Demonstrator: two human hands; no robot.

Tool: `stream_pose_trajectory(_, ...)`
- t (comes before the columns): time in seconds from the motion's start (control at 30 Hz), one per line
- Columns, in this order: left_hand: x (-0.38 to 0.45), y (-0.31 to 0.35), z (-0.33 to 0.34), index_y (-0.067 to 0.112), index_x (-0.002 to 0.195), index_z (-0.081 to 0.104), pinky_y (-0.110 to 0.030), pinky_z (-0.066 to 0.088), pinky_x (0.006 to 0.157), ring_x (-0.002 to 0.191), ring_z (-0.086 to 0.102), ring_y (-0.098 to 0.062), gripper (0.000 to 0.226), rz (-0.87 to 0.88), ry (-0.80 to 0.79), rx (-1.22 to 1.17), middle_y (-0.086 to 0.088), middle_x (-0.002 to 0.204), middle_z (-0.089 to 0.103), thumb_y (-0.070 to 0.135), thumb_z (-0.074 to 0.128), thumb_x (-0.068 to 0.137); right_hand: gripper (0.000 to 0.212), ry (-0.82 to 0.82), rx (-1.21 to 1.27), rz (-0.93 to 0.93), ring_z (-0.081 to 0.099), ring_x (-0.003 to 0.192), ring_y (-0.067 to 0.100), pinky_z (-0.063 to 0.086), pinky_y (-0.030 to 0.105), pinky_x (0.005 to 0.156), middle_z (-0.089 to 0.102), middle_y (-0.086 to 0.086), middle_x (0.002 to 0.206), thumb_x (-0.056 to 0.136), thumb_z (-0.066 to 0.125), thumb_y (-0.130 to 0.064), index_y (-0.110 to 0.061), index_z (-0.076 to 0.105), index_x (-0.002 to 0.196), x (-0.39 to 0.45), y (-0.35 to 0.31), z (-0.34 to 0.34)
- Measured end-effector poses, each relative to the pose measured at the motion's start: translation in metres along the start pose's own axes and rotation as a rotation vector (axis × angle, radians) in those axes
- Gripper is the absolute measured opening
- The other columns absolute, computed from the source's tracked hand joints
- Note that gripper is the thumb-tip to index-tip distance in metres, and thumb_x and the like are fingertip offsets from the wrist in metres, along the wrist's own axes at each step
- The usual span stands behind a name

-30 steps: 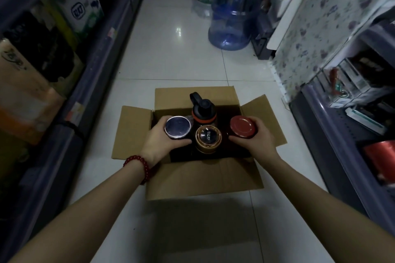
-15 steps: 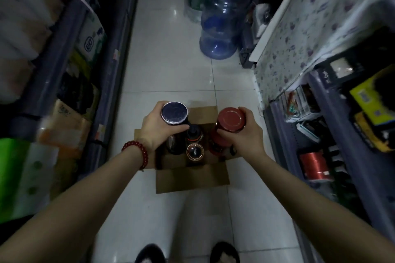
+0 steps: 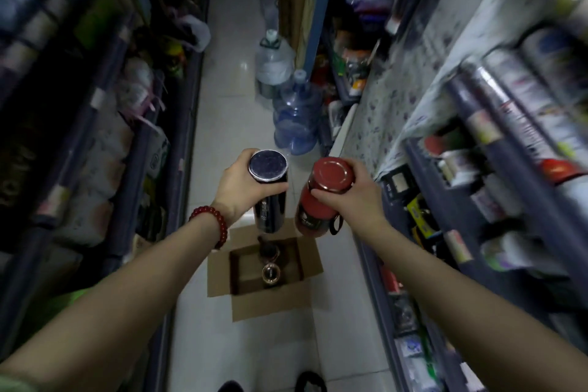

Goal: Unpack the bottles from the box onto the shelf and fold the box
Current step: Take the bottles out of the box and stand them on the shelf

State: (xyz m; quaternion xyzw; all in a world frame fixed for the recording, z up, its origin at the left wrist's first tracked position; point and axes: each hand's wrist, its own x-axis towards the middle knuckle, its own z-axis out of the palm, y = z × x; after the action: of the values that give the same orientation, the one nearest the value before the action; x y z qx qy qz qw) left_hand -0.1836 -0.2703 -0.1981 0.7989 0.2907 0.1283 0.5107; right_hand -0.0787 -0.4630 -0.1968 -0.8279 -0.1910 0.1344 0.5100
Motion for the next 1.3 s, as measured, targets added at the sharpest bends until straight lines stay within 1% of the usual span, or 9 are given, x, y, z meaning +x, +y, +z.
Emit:
stream_pose_trajectory(0.2,0.001,0.121,-0.008,0.035,0.094,0.056,-0.002,0.042,0.059,0.080,0.061,0.010,0.056,0.094,0.007,-0.016,0.020,0.091,0.064,0.043,0.088,0.048,0.073,0.016,0.037,-0.081,0.061,0.104,0.014,0.052,0.039,0.092,0.064,-0.005,0.112,0.056,0.088,-0.035,-0.027,0.053,0.120,0.015,-0.084,-0.080)
stream_pose_trajectory(0.4,-0.003,0.213,-0.005,0.028,0.101,0.060,-0.002,0.042,0.058,0.083,0.058,0.009,0.062,0.229,0.002,-0.015,0.021,0.091,0.064,0.047,0.086,0.049,0.070,0.110,0.091,-0.151,0.063,0.098,0.008,0.054,0.036,0.089,0.066,-0.009,0.108,0.056,0.090,-0.032,-0.026,0.056,0.117,0.015,-0.145,-0.147)
stream_pose_trajectory(0.53,0.008,0.264,-0.002,0.031,0.103,0.061,-0.008,0.046,0.067,0.085,0.062,0.010,0.070,0.313,-0.072,-0.081,0.021,0.093,0.067,0.056,0.084,0.042,0.070,0.179,0.136,-0.180,0.064,0.102,0.012,0.054,0.035,0.090,0.067,-0.005,0.111,0.056,0.090,-0.032,-0.022,0.057,0.117,0.016,-0.178,-0.186)
stream_pose_trajectory(0.7,0.033,0.318,0.000,0.037,0.095,0.062,-0.013,0.051,0.071,0.087,0.066,0.004,0.057,0.430,-0.220,-0.197,0.017,0.092,0.071,0.047,0.086,0.044,0.060,0.259,0.198,-0.202,0.065,0.092,-0.001,0.054,0.018,0.080,0.067,-0.013,0.104,0.059,0.090,-0.023,-0.025,0.060,0.110,0.013,-0.215,-0.233)
stream_pose_trajectory(0.8,0.047,0.350,0.009,0.031,0.097,0.059,-0.017,0.053,0.070,0.088,0.068,-0.004,0.054,0.477,-0.361,-0.287,0.009,0.096,0.071,0.031,0.090,0.052,0.062,0.334,0.219,-0.200,0.068,0.095,0.006,0.054,0.025,0.085,0.070,-0.006,0.106,0.060,0.090,-0.020,-0.018,0.061,0.114,0.006,-0.232,-0.259)
stream_pose_trajectory(0.9,0.053,0.384,0.022,0.025,0.101,0.058,-0.015,0.051,0.066,0.085,0.067,-0.005,0.053,0.536,-0.453,-0.345,0.008,0.096,0.069,0.025,0.088,0.057,0.056,0.433,0.255,-0.215,0.070,0.093,0.011,0.055,0.024,0.084,0.073,0.000,0.103,0.061,0.089,-0.013,-0.012,0.063,0.111,-0.004,-0.247,-0.282)
stream_pose_trajectory(1.0,0.050,0.419,0.038,0.023,0.098,0.059,-0.025,0.051,0.078,0.086,0.065,-0.010,0.052,0.603,-0.530,-0.416,0.003,0.095,0.070,0.020,0.089,0.056,0.054,0.547,0.263,-0.235,0.070,0.090,0.008,0.054,0.020,0.078,0.074,-0.002,0.100,0.061,0.089,-0.016,-0.015,0.065,0.109,-0.020,-0.260,-0.305)
stream_pose_trajectory(1.13,0.031,0.462,0.056,0.029,0.093,0.062,-0.033,0.052,0.088,0.093,0.067,-0.014,0.053,0.674,-0.637,-0.501,0.000,0.100,0.071,0.035,0.085,0.045,0.052,0.671,0.242,-0.265,0.070,0.086,0.005,0.052,0.016,0.073,0.075,-0.005,0.095,0.060,0.089,-0.015,-0.015,0.066,0.107,-0.048,-0.278,-0.337)
stream_pose_trajectory(1.3,0.006,0.513,0.075,0.028,0.094,0.065,-0.039,0.050,0.095,0.098,0.066,-0.019,0.046,0.727,-0.732,-0.616,-0.004,0.101,0.071,0.024,0.081,0.052,0.043,0.747,0.239,-0.303,0.072,0.087,0.011,0.057,0.024,0.077,0.076,-0.004,0.093,0.062,0.088,-0.014,-0.022,0.067,0.098,-0.083,-0.303,-0.372)
